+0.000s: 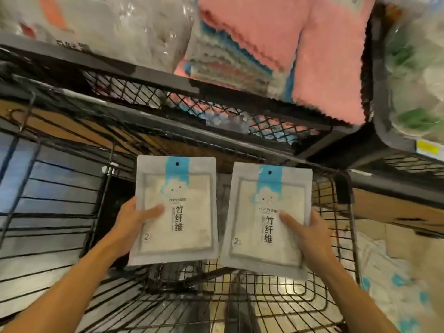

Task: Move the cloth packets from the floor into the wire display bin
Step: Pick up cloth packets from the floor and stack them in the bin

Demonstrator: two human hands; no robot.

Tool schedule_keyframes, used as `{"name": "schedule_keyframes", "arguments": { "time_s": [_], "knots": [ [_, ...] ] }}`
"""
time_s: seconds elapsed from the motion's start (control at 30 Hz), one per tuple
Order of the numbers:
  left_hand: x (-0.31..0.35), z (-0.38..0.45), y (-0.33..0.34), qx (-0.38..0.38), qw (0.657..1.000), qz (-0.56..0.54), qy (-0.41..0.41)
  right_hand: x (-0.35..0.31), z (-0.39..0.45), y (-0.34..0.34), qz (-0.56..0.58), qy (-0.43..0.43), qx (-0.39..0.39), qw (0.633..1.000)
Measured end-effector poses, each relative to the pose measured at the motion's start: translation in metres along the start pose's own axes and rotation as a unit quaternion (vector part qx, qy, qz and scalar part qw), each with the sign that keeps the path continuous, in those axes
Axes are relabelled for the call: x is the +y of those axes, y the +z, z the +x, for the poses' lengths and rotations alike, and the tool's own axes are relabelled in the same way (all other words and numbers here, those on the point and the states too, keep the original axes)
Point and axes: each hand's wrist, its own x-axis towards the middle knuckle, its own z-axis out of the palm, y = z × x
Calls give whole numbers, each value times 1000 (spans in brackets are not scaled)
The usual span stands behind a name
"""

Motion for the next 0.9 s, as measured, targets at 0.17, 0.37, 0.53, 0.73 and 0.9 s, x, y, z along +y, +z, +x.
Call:
{"name": "schedule_keyframes", "arguments": {
  "time_s": [0.17,0.37,0.53,0.73,0.9],
  "knots": [
    [-36,53,-3,33,999,22,-19,55,52,18,-41,28,8,999],
    [-65,91,-5,30,997,63,-20,93,95,41,-86,32,11,996],
    [-79,112,-9,33,993,108,-17,112,112,51,-87,42,27,995],
    [-90,123,-3,33,978,207,7,129,107,61,-124,1,78,989],
    [-104,131,6,135,935,326,4,143,105,77,-204,-28,122,971]
  ]
}}
